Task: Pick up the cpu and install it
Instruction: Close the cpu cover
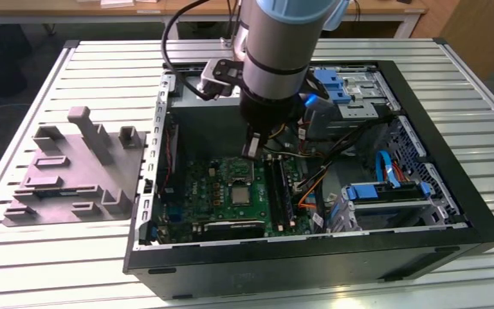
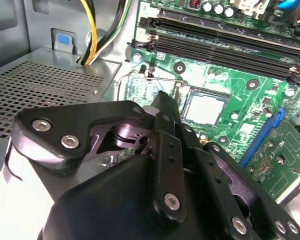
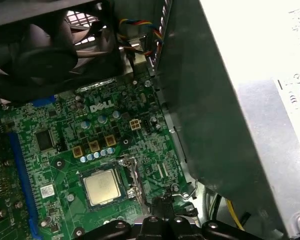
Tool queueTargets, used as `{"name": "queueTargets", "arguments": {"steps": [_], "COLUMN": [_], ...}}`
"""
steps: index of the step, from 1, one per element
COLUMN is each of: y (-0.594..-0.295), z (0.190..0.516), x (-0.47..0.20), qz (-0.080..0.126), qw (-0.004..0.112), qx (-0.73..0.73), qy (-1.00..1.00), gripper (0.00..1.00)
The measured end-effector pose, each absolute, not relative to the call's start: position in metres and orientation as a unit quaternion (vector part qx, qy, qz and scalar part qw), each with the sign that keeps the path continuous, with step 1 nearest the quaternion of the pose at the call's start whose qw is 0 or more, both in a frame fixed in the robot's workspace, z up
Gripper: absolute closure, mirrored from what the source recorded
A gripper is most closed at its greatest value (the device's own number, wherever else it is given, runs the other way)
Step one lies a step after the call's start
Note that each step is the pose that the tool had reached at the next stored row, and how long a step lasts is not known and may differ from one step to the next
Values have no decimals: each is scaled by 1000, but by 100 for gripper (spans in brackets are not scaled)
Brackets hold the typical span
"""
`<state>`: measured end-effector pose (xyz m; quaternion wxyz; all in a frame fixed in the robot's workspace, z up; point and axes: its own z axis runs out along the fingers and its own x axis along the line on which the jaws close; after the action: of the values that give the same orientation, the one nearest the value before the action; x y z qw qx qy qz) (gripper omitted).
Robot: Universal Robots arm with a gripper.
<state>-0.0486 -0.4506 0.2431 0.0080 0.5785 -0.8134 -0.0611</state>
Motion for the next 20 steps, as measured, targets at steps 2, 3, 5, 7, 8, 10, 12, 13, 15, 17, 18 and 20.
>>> {"name": "queueTargets", "arguments": {"steps": [2,3,5,7,8,10,12,13,15,17,18,20], "y": [-452,-454,-456,-459,-460,-462,-465,-466,-468,-470,-471,-472], "z": [243,243,243,243,243,243,243,243,243,243,243,243], "x": [-49,-49,-49,-49,-49,-49,-49,-49,-49,-49,-49,-49], "qz": [-61,-61,-61,-61,-61,-61,-61,-61,-60,-60,-59,-59], "qw": [8,8,8,8,8,8,8,8,9,9,9,10], "qx": [578,578,579,579,579,579,579,579,579,579,579,579], "qy": [-813,-813,-813,-813,-813,-813,-813,-813,-813,-813,-813,-813], "gripper": [89,89,89,89,89,89,89,89,89,89,89,89]}}
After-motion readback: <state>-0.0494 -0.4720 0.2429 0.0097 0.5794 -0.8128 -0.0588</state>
